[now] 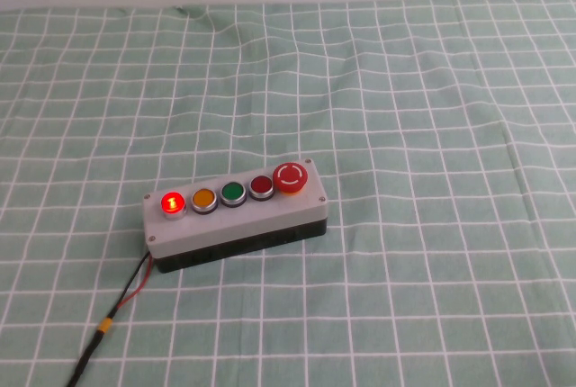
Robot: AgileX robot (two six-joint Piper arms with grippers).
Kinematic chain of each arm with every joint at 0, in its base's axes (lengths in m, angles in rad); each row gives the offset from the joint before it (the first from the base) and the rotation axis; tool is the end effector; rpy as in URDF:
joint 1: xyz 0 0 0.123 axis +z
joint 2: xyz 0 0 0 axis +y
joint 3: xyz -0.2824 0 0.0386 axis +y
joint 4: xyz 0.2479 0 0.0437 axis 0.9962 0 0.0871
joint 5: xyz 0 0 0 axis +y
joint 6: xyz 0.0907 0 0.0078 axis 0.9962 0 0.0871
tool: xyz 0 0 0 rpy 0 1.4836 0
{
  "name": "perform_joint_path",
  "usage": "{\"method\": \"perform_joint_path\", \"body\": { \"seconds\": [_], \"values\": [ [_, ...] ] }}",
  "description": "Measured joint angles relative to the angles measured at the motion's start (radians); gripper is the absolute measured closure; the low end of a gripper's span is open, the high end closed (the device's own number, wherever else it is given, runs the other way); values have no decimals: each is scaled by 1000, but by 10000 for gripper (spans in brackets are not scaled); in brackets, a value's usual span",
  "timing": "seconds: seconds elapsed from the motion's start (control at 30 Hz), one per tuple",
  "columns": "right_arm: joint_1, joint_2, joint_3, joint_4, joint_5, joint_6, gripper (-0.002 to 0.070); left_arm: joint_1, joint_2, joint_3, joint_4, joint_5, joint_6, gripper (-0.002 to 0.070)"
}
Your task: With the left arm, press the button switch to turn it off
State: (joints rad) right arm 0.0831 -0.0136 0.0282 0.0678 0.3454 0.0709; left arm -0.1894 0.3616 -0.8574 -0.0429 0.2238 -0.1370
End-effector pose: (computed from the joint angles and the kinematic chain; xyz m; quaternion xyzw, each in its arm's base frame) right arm 0.0529 0.0065 0.1733 0.0136 0.7963 0.0748 0.6001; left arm 0.0313 -0.0069 0.4473 0.0069 0.5693 -0.1532 0.8077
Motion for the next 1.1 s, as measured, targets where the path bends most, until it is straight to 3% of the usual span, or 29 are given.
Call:
{"method": "perform_joint_path", "body": {
  "seconds": [0.1,0.43,0.83,1.1],
  "values": [
    [0,0,0,0,0,0,692,0,125,-63,-15,80,-2,678],
    [0,0,0,0,0,0,692,0,455,-76,-109,29,-12,678],
    [0,0,0,0,0,0,692,-4,885,-316,-199,543,157,678],
    [0,0,0,0,0,0,692,-130,1097,-351,-153,633,158,678]
  ]
}}
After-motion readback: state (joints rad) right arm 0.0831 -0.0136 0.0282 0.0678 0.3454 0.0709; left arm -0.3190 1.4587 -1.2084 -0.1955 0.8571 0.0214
